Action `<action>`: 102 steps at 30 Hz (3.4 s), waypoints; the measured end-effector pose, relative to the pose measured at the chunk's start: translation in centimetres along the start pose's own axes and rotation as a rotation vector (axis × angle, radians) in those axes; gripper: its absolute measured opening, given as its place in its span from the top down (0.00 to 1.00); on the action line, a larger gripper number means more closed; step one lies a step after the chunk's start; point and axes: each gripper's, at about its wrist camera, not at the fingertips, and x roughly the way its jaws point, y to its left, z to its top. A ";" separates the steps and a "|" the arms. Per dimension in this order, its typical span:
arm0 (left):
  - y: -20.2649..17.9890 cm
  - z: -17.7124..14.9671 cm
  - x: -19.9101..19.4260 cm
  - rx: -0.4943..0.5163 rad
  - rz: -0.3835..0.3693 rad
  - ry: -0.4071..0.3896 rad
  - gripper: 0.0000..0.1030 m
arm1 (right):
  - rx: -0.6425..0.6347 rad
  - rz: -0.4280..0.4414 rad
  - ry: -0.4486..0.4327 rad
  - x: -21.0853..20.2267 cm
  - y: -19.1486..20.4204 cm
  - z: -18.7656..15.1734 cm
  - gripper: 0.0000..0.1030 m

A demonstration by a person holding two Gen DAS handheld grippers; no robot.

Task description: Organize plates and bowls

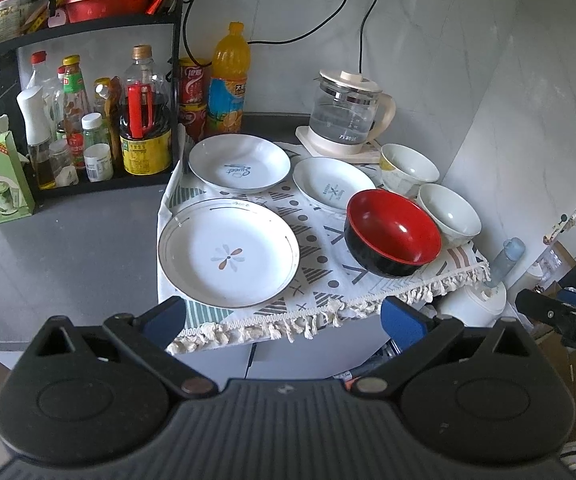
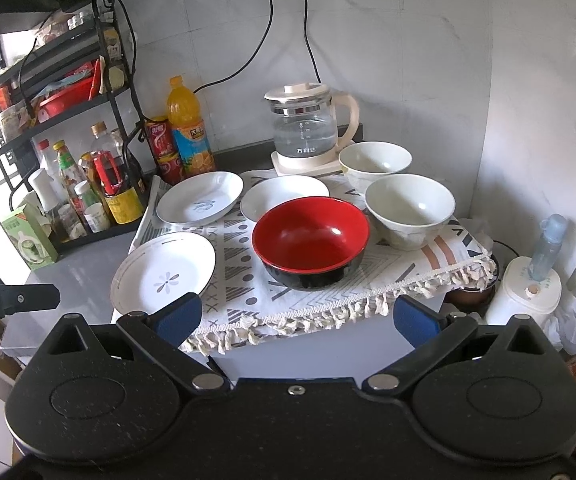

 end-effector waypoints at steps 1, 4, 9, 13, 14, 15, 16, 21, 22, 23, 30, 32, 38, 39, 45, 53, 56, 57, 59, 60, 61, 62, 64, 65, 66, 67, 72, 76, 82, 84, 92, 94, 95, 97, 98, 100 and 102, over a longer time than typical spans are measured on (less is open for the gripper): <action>-0.1 0.0 0.0 0.004 0.008 -0.007 0.01 | 0.003 0.001 0.001 0.1 0.0 0.1 0.00; -0.1 0.2 0.4 0.011 0.017 -0.010 0.01 | 0.006 0.006 0.008 0.5 -0.1 0.3 0.00; -0.5 1.1 1.6 -0.005 0.002 0.016 0.00 | 0.008 -0.001 0.009 1.3 -0.5 0.8 0.00; -1.0 2.1 3.1 -0.031 -0.022 0.031 0.01 | 0.025 -0.008 0.019 2.3 -1.2 1.2 0.00; -1.1 2.4 3.5 -0.032 -0.024 0.036 0.01 | 0.025 -0.011 0.023 2.7 -1.5 1.4 0.00; -1.3 2.8 3.9 -0.037 -0.031 0.037 0.01 | 0.026 -0.017 0.029 3.0 -1.7 1.6 0.00; -1.4 3.1 4.3 -0.040 -0.040 0.031 0.01 | 0.026 -0.023 0.032 3.3 -1.9 1.8 0.00; -2.1 4.6 6.3 -0.046 -0.046 0.032 0.01 | 0.015 -0.026 0.041 5.2 -2.6 2.9 0.00; -2.2 4.9 6.7 -0.049 -0.045 0.036 0.01 | 0.013 -0.029 0.040 5.5 -2.7 3.0 0.00; -2.3 5.2 7.1 -0.050 -0.048 0.040 0.01 | 0.013 -0.034 0.042 6.0 -2.9 3.4 0.00; -3.3 8.2 10.6 -0.056 -0.064 0.047 0.01 | 0.021 -0.037 0.037 8.4 -4.3 6.1 0.00; -3.7 9.1 11.5 -0.053 -0.050 0.045 0.01 | 0.032 -0.038 0.036 9.2 -5.0 6.9 0.00; -4.4 11.2 14.6 -0.055 -0.071 0.084 0.01 | 0.049 -0.055 0.045 11.3 -6.1 8.5 0.00; -4.5 11.5 15.0 -0.052 -0.078 0.089 0.01 | 0.053 -0.063 0.046 11.6 -6.2 8.8 0.00; -5.1 13.2 17.8 -0.015 -0.107 0.123 0.01 | 0.092 -0.094 0.058 13.2 -7.1 9.8 0.00; -6.0 14.8 20.8 0.029 -0.150 0.159 0.01 | 0.151 -0.147 0.069 14.9 -8.3 10.4 0.00; -6.4 15.0 22.0 0.050 -0.161 0.182 0.01 | 0.180 -0.168 0.062 15.2 -8.8 10.4 0.00; -6.5 14.9 22.4 0.054 -0.162 0.196 0.01 | 0.189 -0.173 0.066 15.3 -8.9 10.4 0.00; -6.7 14.9 23.0 0.059 -0.165 0.211 0.02 | 0.204 -0.182 0.073 15.5 -9.2 10.3 0.00; -6.8 14.9 23.3 0.060 -0.166 0.216 0.02 | 0.206 -0.182 0.079 15.6 -9.3 10.2 0.00; -7.0 15.0 23.6 0.059 -0.169 0.219 0.03 | 0.207 -0.185 0.086 15.8 -9.4 10.1 0.00; -7.2 15.0 23.8 0.060 -0.175 0.221 0.03 | 0.211 -0.195 0.091 16.0 -9.6 10.0 0.00; -7.5 15.2 24.0 0.059 -0.188 0.222 0.03 | 0.226 -0.202 0.099 16.4 -10.0 9.9 0.00; -7.8 15.2 24.2 0.061 -0.192 0.225 0.03 | 0.238 -0.203 0.104 16.5 -10.3 9.8 0.00; -8.0 15.3 24.4 0.065 -0.195 0.227 0.03 | 0.251 -0.206 0.107 16.6 -10.6 9.7 0.00; -8.3 15.4 24.7 0.071 -0.200 0.228 0.03 | 0.262 -0.210 0.110 16.7 -10.9 9.6 0.00; -9.9 15.8 25.9 0.095 -0.219 0.234 0.03 | 0.282 -0.240 0.107 17.3 -12.3 9.5 0.00; -11.6 16.2 27.0 0.106 -0.239 0.235 0.04 | 0.284 -0.254 0.098 17.7 -13.3 9.5 0.01; -14.6 16.6 28.8 0.131 -0.268 0.239 0.07 | 0.306 -0.264 0.109 18.5 -15.4 9.3 0.06; -15.6 16.7 29.3 0.132 -0.284 0.238 0.08 | 0.316 -0.271 0.119 18.9 -16.3 9.2 0.07; -18.9 16.8 31.8 0.134 -0.321 0.269 0.20 | 0.357 -0.244 0.166 20.9 -19.5 8.7 0.20; -19.7 16.7 32.5 0.141 -0.322 0.282 0.27 | 0.356 -0.234 0.172 21.4 -19.9 8.7 0.22; -20.0 16.7 32.9 0.140 -0.324 0.289 0.29 | 0.353 -0.231 0.175 21.7 -20.1 8.7 0.25; -20.5 16.7 33.8 0.136 -0.327 0.304 0.34 | 0.357 -0.219 0.184 22.3 -20.5 8.7 0.29; -20.8 16.6 34.1 0.137 -0.325 0.309 0.35 | 0.361 -0.210 0.192 22.7 -20.8 8.7 0.33; -21.3 16.6 35.0 0.137 -0.315 0.319 0.39 | 0.365 -0.200 0.202 23.4 -21.3 8.6 0.36; -21.7 16.6 35.8 0.136 -0.311 0.328 0.42 | 0.372 -0.189 0.211 24.0 -21.8 8.6 0.39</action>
